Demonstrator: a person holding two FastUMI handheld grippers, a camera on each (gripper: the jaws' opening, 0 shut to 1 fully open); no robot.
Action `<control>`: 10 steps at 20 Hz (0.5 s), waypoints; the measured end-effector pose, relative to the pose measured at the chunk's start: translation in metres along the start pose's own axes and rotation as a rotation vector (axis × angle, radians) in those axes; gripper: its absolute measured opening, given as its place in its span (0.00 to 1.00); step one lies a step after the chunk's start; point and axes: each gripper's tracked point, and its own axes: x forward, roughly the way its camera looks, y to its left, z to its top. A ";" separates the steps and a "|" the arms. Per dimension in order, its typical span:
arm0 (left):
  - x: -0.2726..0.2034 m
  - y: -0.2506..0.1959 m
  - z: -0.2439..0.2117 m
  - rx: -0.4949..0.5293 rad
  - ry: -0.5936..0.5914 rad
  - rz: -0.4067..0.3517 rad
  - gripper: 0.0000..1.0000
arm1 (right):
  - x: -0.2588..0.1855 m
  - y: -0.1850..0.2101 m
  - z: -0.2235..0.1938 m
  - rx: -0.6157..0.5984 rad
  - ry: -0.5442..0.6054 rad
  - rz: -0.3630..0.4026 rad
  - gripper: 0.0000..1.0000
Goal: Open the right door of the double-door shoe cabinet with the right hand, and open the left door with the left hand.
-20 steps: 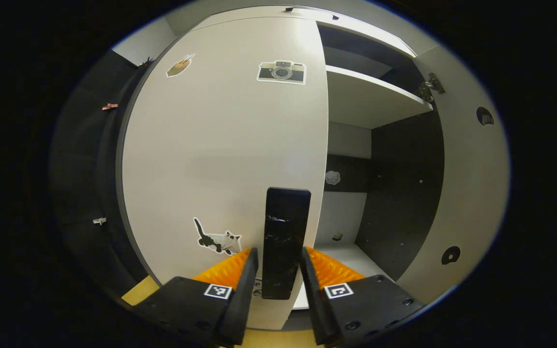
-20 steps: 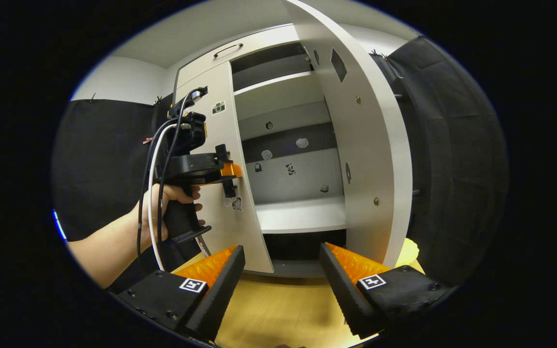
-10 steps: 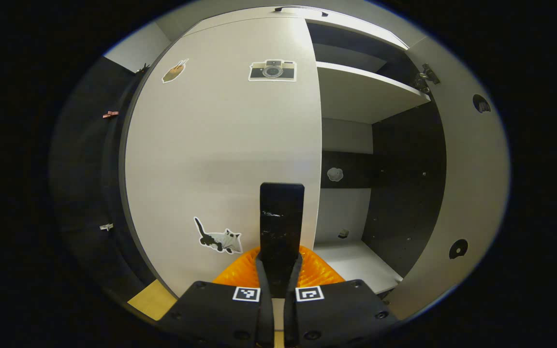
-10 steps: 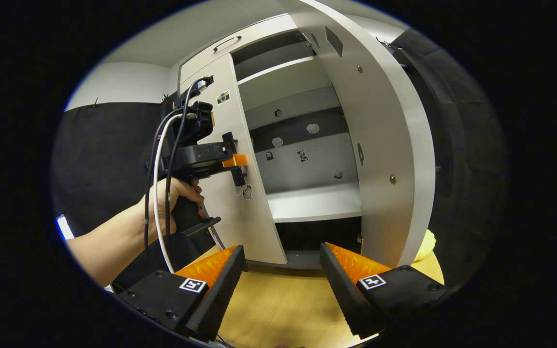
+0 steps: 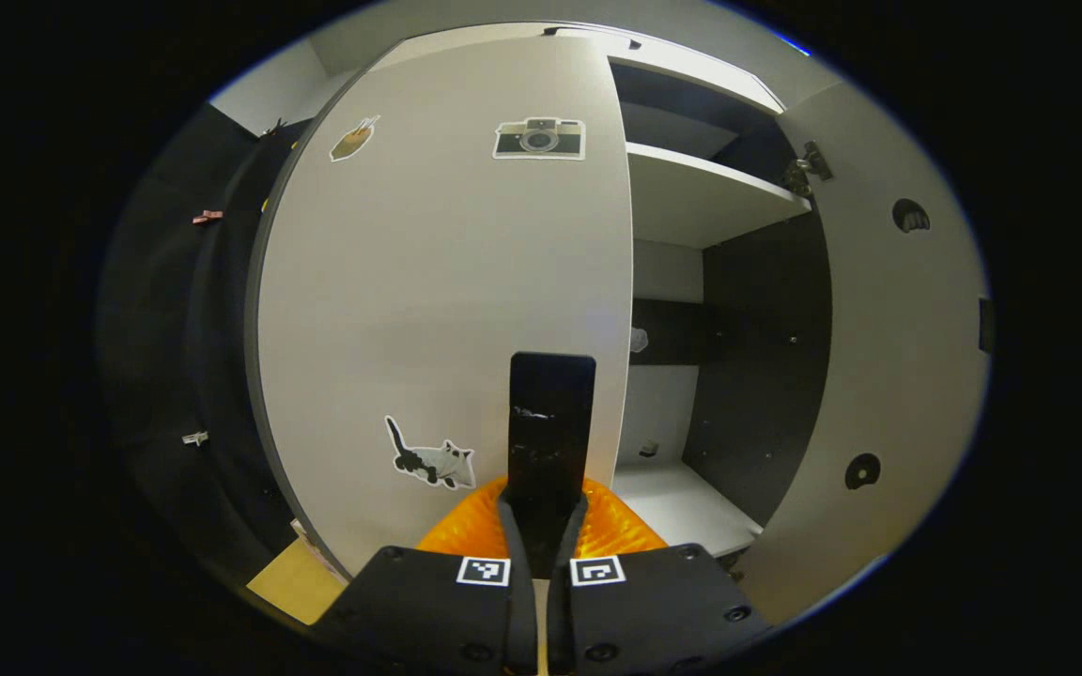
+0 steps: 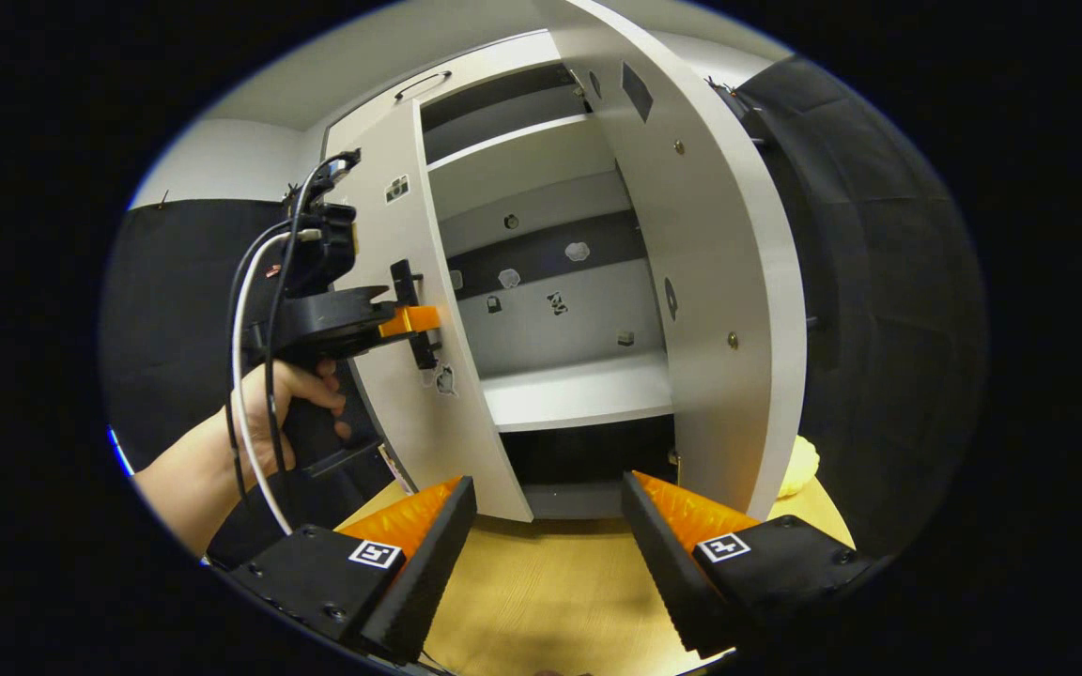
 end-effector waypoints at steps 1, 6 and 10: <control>-0.001 0.000 0.000 0.004 0.000 -0.013 0.09 | -0.001 0.002 -0.001 -0.002 0.003 -0.011 0.98; -0.006 0.005 0.000 -0.007 -0.003 -0.064 0.09 | -0.007 0.015 0.004 -0.027 -0.032 -0.068 0.98; -0.011 0.010 -0.001 -0.021 -0.005 -0.116 0.09 | -0.008 0.025 0.000 -0.025 -0.033 -0.113 0.98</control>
